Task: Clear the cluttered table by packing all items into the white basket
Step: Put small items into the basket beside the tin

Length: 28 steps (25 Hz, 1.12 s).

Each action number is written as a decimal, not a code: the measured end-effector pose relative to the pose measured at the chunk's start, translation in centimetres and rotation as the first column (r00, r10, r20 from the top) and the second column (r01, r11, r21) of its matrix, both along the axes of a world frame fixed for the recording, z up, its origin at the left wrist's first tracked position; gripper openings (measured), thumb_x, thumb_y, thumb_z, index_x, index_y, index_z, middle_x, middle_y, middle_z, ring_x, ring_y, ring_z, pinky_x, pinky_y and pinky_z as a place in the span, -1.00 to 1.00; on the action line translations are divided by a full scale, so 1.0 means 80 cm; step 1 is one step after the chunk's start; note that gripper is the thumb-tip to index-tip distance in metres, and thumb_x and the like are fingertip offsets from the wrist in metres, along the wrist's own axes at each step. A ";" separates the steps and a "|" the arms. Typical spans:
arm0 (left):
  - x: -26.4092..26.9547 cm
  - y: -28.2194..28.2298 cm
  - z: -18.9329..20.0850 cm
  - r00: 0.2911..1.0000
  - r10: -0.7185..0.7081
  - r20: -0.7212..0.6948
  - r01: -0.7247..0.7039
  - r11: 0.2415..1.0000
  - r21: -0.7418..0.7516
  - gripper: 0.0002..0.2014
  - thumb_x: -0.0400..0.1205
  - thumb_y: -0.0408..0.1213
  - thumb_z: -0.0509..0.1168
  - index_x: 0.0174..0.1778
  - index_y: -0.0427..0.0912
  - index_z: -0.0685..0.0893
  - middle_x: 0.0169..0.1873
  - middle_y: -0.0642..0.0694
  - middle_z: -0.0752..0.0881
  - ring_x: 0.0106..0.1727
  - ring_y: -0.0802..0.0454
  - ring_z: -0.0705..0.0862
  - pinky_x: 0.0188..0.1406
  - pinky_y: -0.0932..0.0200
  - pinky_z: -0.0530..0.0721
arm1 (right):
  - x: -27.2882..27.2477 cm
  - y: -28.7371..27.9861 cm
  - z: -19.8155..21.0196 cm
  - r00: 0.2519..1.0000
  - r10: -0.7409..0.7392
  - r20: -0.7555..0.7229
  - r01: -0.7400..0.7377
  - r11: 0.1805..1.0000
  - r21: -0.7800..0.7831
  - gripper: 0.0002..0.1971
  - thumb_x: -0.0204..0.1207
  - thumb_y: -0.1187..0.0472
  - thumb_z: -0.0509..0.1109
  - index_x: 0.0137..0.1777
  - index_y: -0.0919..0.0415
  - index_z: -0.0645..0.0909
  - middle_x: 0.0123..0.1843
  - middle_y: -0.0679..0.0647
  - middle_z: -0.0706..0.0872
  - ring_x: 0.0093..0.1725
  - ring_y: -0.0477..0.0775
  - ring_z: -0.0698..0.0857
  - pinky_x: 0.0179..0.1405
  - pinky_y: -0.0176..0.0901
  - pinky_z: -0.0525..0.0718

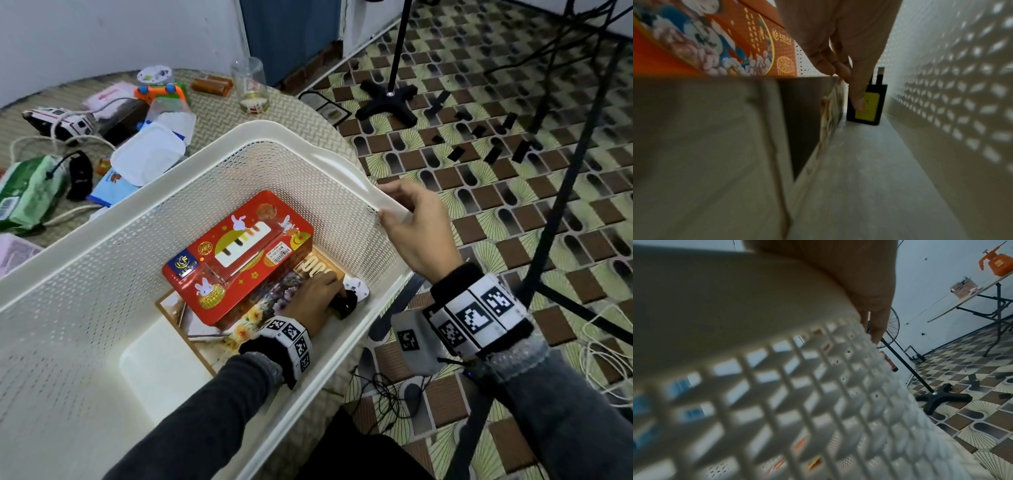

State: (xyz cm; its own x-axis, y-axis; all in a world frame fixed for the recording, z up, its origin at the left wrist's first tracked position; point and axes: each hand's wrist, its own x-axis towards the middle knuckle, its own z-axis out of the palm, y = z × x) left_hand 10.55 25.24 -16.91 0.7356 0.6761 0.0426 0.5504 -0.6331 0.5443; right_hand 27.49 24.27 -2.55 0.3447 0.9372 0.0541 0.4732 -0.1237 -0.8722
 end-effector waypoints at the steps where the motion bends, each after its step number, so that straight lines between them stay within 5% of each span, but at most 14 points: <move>1: -0.001 0.000 -0.003 1.000 0.009 0.011 -0.009 1.000 0.001 -0.83 0.41 -0.63 0.38 -0.13 -0.36 0.69 -0.15 -0.26 0.66 -0.10 -0.21 0.61 -0.16 0.11 0.45 | 0.000 0.000 0.000 1.000 0.000 -0.006 0.000 1.000 0.001 -0.70 0.51 0.46 0.37 0.18 0.16 0.65 0.02 -0.01 0.73 -0.05 0.00 0.72 -0.01 0.05 0.75; 9: -0.003 0.007 0.001 1.000 0.007 -0.021 -0.011 0.985 -0.174 -0.78 0.47 -0.49 0.41 0.03 -0.32 0.69 -0.02 -0.18 0.61 -0.02 -0.05 0.53 -0.01 0.10 0.57 | 0.000 -0.002 -0.002 1.000 0.010 -0.007 -0.009 1.000 0.017 -0.69 0.50 0.46 0.37 0.16 0.12 0.65 0.00 0.00 0.74 -0.03 0.00 0.73 0.00 0.08 0.75; 14: -0.013 0.007 0.010 0.997 0.018 0.076 0.002 0.966 -0.257 -0.73 0.42 -0.61 0.41 0.04 -0.40 0.70 -0.05 -0.24 0.64 -0.12 0.00 0.56 -0.09 0.44 0.50 | -0.001 -0.003 0.001 1.000 0.011 -0.002 -0.011 1.000 0.008 -0.68 0.51 0.46 0.37 0.16 0.09 0.64 -0.01 -0.04 0.72 -0.04 -0.02 0.73 0.02 0.04 0.75; 17: -0.020 0.010 0.033 0.994 0.082 0.077 -0.063 0.974 -0.217 -0.74 0.46 -0.50 0.45 0.05 -0.29 0.71 -0.06 -0.06 0.62 -0.07 0.07 0.57 -0.04 0.49 0.46 | -0.001 -0.002 0.001 1.000 0.015 0.022 -0.015 1.000 0.016 -0.66 0.49 0.46 0.38 0.18 0.10 0.65 0.01 0.00 0.73 -0.03 -0.01 0.73 0.03 0.06 0.75; 21: -0.037 0.017 0.075 0.980 0.186 0.070 -0.178 0.977 -0.115 -0.79 0.58 -0.27 0.39 0.12 -0.18 0.68 0.05 -0.03 0.66 0.04 0.12 0.60 0.10 0.19 0.61 | -0.002 0.000 0.002 0.997 0.030 0.072 -0.030 1.000 0.000 -0.64 0.47 0.47 0.37 0.20 0.12 0.63 0.01 0.01 0.73 -0.04 -0.01 0.72 0.04 0.06 0.75; 26: -0.066 0.024 0.131 0.947 0.252 0.198 -0.255 0.967 -0.011 -0.79 0.59 -0.39 0.35 0.13 -0.22 0.68 0.03 -0.08 0.71 0.02 0.08 0.65 0.08 0.16 0.63 | -0.008 -0.004 0.014 0.976 0.043 0.215 -0.049 0.999 0.023 -0.59 0.43 0.32 0.43 0.28 0.05 0.55 0.07 0.05 0.73 -0.02 0.07 0.71 0.00 0.16 0.73; 28: -0.083 0.021 0.165 0.923 0.272 0.273 -0.291 0.956 0.031 -0.80 0.57 -0.43 0.36 0.10 -0.24 0.70 -0.03 -0.10 0.72 -0.08 0.14 0.64 -0.05 0.37 0.59 | -0.016 -0.009 0.025 0.957 0.048 0.288 -0.061 0.997 0.037 -0.56 0.46 0.29 0.41 0.33 0.06 0.51 0.15 0.07 0.71 0.04 0.10 0.70 0.03 0.20 0.72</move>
